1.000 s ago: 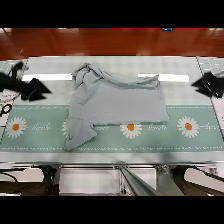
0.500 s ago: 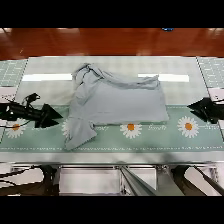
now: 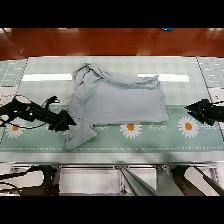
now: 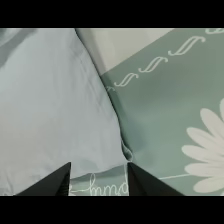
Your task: Fold the shirts.
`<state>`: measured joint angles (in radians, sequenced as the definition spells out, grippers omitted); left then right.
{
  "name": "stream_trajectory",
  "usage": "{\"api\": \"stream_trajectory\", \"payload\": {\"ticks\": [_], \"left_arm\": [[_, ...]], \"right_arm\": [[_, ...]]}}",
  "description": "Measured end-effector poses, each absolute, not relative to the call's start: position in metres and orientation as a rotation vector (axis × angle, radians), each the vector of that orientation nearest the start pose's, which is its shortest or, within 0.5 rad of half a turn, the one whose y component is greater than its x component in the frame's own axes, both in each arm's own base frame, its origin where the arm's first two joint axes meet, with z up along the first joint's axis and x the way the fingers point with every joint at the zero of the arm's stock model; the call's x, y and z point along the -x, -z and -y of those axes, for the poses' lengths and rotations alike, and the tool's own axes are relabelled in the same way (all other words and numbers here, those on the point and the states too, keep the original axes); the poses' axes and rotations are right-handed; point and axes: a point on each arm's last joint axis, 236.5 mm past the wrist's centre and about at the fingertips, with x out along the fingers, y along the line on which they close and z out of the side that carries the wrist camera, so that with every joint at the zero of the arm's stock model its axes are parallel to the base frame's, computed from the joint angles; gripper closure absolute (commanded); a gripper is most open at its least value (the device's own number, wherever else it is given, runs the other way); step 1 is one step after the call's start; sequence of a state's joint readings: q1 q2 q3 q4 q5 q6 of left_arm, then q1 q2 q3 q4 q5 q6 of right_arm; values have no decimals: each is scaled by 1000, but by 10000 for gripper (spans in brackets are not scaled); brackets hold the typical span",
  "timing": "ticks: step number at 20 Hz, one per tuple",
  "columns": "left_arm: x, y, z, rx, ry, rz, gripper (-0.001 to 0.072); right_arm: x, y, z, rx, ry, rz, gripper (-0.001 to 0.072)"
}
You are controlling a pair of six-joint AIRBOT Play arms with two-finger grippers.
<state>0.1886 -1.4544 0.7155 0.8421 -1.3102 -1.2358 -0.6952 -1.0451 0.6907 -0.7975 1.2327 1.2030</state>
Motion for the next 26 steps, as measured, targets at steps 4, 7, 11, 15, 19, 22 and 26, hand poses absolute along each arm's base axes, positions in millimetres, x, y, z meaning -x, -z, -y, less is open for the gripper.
{"api": "stream_trajectory", "payload": {"ticks": [4, 7, 11, 15, 19, 22, 26], "left_arm": [[-237, 107, 116, 704, 475, -1771, 688], [-237, 107, 115, 685, 497, -1767, 688], [-238, 106, 116, 680, 509, -1761, 688], [-238, 106, 116, 679, 511, -1760, 688], [-239, 106, 116, 678, 510, -1759, 688], [-239, 106, 115, 677, 510, -1758, 688], [-255, 106, 112, 667, 483, -1713, 688]], "right_arm": [[-281, 22, 47, -855, -28, -1167, 301], [-261, 41, 40, -860, -7, -1253, 302], [-253, 58, 19, -872, -33, -1315, 302], [-259, 79, -5, -908, -75, -1377, 302], [-279, 96, -28, -957, -103, -1383, 303], [-299, 100, -47, -986, -134, -1387, 353], [-338, 96, -58, -926, -156, -1352, 688]]}}
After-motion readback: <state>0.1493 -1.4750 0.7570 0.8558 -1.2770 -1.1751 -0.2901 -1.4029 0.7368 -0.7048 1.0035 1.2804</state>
